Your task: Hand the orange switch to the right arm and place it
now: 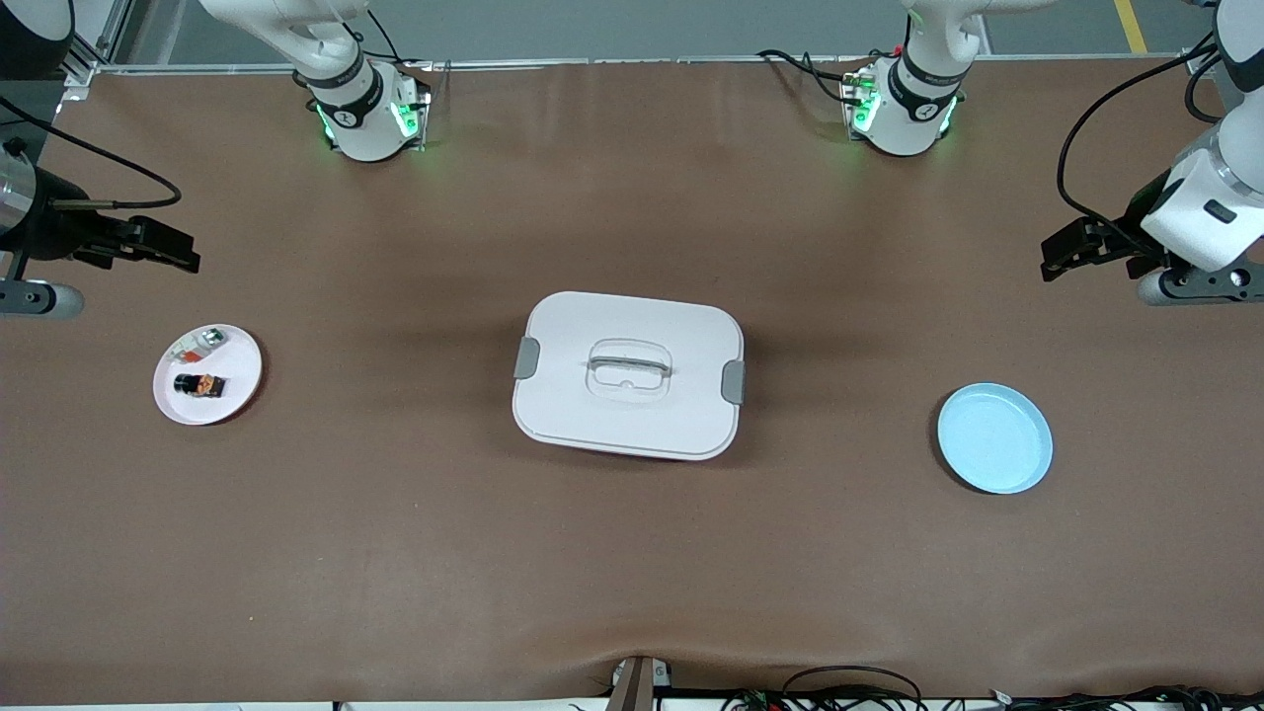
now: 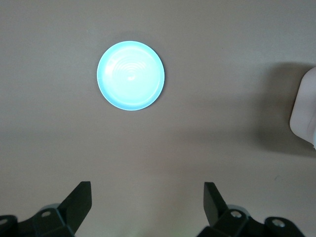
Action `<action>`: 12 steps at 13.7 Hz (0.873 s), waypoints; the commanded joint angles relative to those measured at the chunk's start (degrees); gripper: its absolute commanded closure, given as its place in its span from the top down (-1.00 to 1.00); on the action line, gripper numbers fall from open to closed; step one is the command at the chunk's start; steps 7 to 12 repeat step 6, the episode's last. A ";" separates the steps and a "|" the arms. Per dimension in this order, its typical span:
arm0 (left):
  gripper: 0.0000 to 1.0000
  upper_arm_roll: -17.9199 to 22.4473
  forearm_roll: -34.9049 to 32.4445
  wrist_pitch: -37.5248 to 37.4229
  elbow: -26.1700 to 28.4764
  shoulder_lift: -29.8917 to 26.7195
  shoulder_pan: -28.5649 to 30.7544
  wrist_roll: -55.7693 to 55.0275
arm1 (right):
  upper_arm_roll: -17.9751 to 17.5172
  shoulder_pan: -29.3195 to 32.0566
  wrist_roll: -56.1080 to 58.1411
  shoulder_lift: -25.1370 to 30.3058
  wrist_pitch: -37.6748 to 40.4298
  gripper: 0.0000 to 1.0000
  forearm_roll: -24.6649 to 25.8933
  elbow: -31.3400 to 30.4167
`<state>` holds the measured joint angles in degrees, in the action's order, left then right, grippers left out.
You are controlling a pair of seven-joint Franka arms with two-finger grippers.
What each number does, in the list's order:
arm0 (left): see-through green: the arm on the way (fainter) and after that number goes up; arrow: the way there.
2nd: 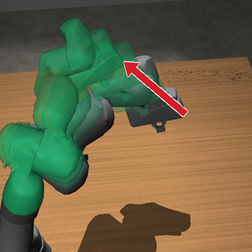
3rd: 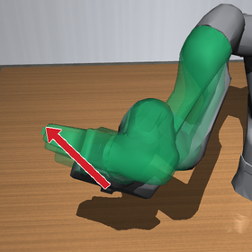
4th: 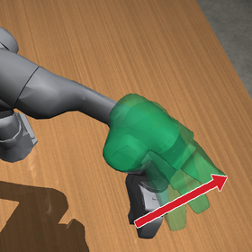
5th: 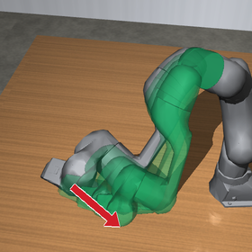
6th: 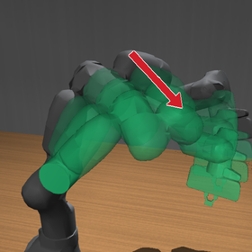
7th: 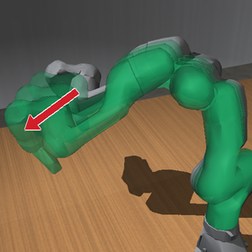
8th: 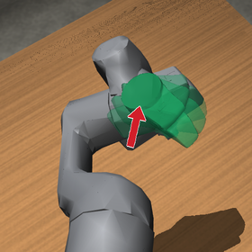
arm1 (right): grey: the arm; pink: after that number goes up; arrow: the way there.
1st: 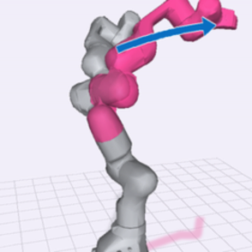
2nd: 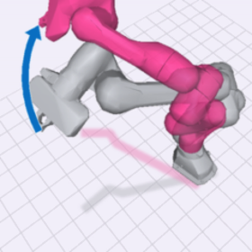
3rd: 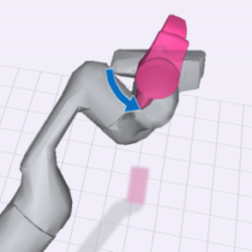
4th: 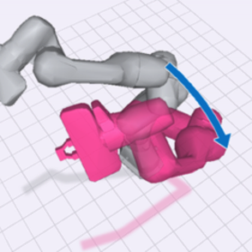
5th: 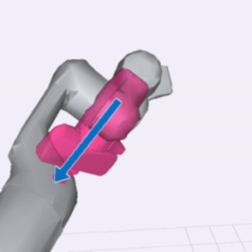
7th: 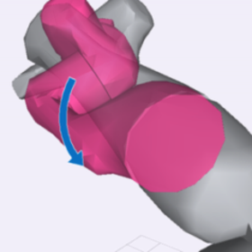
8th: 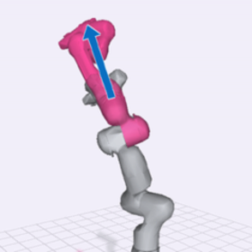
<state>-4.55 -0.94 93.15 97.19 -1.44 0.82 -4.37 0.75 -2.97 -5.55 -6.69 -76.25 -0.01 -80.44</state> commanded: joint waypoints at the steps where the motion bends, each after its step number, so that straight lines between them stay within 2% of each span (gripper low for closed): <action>1: 1.00 -0.02 0.23 -1.31 -1.13 0.04 0.23 0.50 | 0.04 -0.28 -0.43 0.01 1.71 1.00 -1.13 1.43; 6: 1.00 -0.02 0.23 -1.31 -1.04 0.04 0.23 0.59 | 0.13 0.25 -0.51 1.86 6.46 1.00 -1.13 2.39; 12: 1.00 -0.02 0.23 -1.31 -1.04 0.04 0.23 0.59 | 0.13 0.25 -0.51 1.86 6.46 1.00 -1.13 2.39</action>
